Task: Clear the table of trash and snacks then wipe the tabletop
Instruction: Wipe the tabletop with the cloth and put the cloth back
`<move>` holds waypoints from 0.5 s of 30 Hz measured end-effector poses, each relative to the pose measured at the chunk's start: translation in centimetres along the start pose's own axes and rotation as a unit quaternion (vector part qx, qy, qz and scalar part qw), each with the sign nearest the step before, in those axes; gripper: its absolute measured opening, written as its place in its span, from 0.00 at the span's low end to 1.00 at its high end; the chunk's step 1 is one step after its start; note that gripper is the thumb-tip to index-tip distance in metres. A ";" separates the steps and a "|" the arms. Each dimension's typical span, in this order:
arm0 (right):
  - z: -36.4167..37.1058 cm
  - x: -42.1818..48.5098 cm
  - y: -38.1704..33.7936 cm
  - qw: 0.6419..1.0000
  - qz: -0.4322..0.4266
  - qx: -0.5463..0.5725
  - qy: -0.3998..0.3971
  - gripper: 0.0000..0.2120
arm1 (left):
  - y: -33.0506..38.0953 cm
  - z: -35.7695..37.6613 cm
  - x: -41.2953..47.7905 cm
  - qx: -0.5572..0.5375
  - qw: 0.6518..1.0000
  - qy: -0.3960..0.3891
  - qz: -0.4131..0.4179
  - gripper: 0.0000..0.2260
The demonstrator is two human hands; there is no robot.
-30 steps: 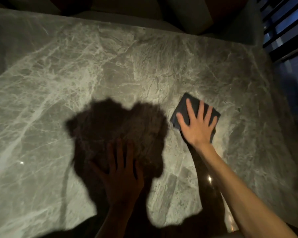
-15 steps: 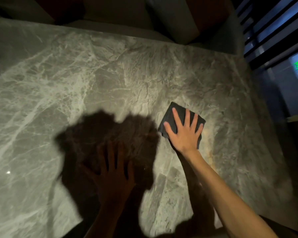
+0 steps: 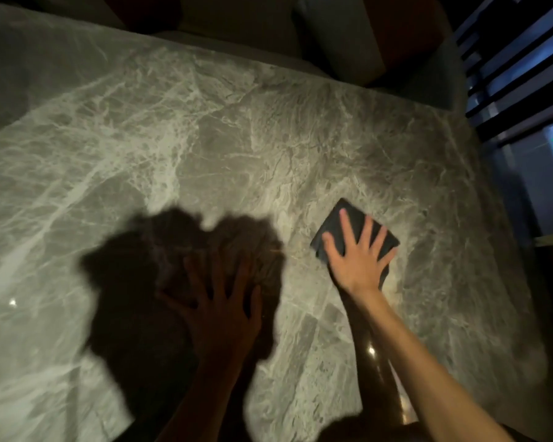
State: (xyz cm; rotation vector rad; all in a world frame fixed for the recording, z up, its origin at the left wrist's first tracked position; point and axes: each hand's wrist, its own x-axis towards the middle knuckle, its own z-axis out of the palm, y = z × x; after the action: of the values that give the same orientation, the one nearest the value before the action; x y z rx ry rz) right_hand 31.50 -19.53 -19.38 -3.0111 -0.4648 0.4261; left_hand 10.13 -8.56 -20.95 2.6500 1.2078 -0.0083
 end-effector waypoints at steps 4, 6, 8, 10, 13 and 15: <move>-0.1 5.3 -5.3 0.999 0.030 0.026 0.013 0.33 | 0.2 0.3 0.1 -0.007 1.000 0.020 0.010 0.22; 0.3 3.5 -6.5 0.999 -0.044 0.007 0.021 0.31 | 0.2 0.4 0.2 -0.004 1.000 0.022 0.011 0.22; 1.1 -1.4 -5.1 0.992 -0.118 -0.029 0.037 0.30 | 0.2 0.4 0.1 0.002 1.000 0.017 0.009 0.22; 1.5 -6.2 -1.7 0.987 -0.144 -0.062 0.029 0.30 | 0.3 0.3 0.0 0.006 1.000 0.009 0.006 0.22; 0.5 -4.6 2.9 0.996 -0.062 -0.060 -0.004 0.30 | 0.2 0.5 0.1 0.013 1.000 0.005 0.006 0.22; -0.4 0.9 2.5 0.999 0.039 -0.016 0.010 0.31 | 0.1 0.8 0.1 0.010 1.000 0.012 0.006 0.23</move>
State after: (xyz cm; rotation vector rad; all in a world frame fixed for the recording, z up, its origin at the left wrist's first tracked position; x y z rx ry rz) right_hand 33.18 -21.59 -19.50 -3.0691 -0.3581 0.3977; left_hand 10.36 -8.74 -21.75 2.6817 1.2037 0.0134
